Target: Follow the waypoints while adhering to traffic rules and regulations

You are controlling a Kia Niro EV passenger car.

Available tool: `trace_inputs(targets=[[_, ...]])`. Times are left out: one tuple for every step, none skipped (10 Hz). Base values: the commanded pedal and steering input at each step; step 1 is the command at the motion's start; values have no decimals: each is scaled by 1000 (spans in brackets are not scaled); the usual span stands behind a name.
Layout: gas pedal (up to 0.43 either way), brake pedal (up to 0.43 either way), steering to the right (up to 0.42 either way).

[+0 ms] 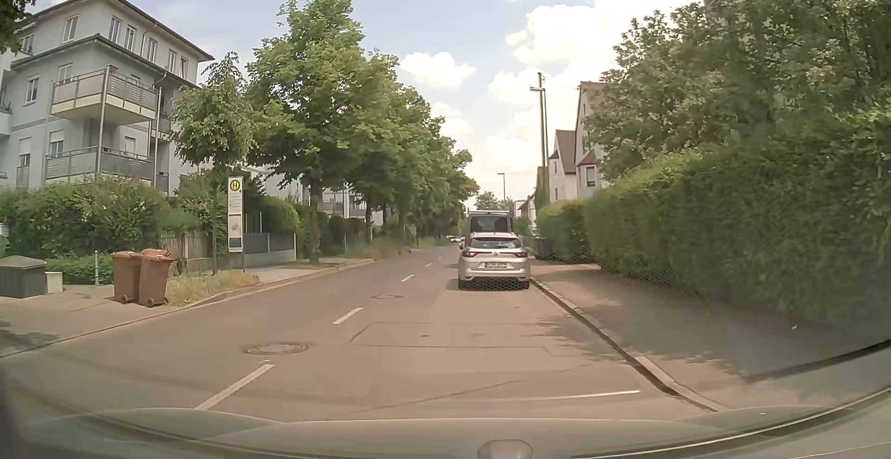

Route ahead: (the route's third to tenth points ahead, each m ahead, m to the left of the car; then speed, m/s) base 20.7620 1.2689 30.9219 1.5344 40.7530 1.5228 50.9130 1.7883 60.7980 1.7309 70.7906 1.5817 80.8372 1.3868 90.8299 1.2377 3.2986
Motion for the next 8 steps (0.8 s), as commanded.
trace_inputs(targets=[[0,171,-38],[0,171,-39],[0,171,-39],[0,171,-39],[0,165,-43],[0,171,-47],[0,171,-48],[0,165,-47]])
